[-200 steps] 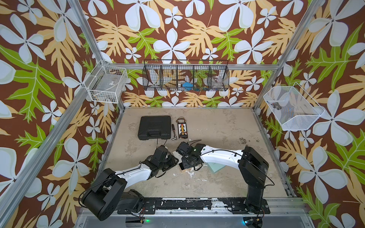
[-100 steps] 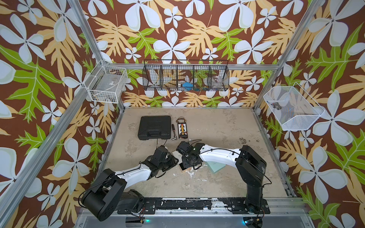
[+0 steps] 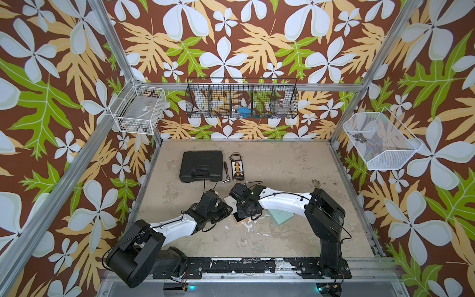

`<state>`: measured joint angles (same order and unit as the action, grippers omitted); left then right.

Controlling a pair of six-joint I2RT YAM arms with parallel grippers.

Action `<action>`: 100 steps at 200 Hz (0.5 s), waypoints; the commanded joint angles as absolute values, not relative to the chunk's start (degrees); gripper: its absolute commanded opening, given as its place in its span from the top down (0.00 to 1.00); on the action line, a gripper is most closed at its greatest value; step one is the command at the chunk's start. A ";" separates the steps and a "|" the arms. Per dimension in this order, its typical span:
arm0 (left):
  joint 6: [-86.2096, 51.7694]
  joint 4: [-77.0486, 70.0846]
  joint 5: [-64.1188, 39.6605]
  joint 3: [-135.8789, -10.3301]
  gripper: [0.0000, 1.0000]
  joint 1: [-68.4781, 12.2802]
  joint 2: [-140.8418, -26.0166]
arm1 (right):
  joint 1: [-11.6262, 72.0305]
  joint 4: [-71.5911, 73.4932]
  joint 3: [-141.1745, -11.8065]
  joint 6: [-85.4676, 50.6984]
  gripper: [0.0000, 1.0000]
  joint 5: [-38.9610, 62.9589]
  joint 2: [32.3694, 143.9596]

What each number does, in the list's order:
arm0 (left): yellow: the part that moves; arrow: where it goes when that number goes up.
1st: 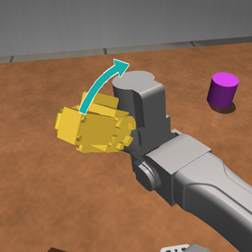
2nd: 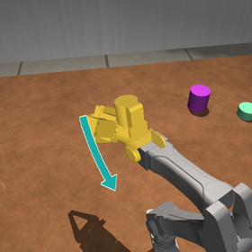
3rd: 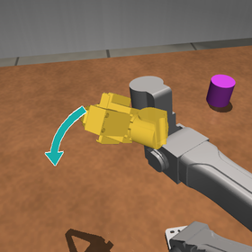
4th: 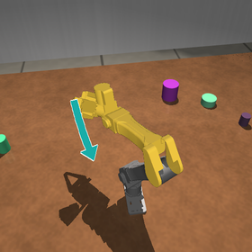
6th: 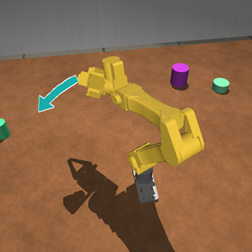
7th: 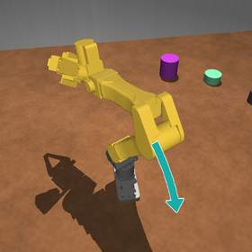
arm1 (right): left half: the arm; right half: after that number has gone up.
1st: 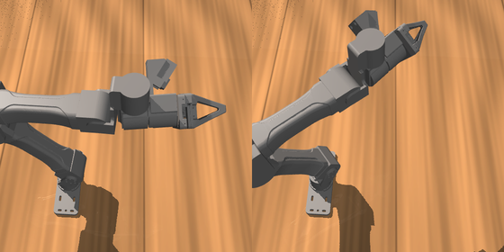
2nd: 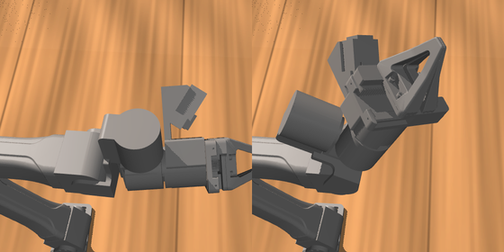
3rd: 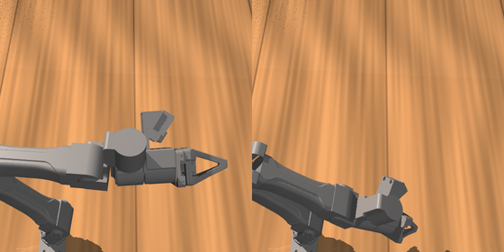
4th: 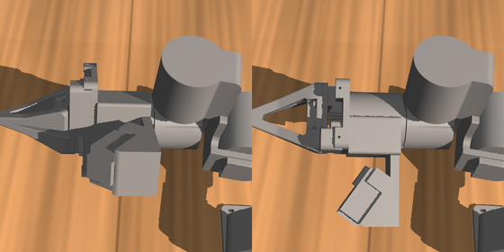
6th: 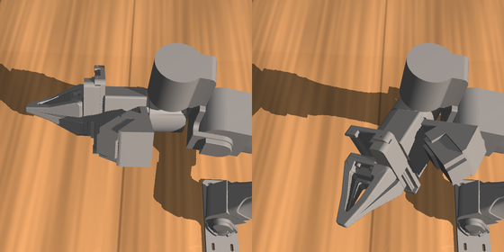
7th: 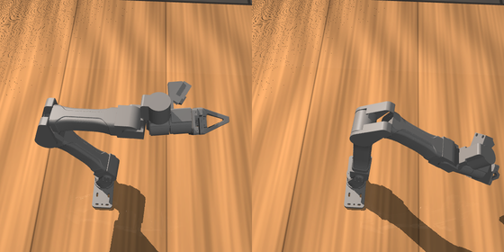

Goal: Take out the earrings from the drawer-style jewelry box
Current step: Pick up the earring from the drawer.

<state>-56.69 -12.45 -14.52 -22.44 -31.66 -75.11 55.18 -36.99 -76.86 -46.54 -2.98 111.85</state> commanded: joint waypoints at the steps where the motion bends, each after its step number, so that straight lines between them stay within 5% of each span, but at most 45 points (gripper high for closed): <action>1: -55.63 -11.89 -14.74 -22.06 0.64 -31.73 -75.27 | 55.19 -36.12 -77.03 -47.46 0.85 -2.43 112.26; 100: -55.67 -12.01 -14.43 -22.08 0.64 -31.73 -75.35 | 55.22 -36.87 -77.24 -46.85 0.93 -2.57 109.83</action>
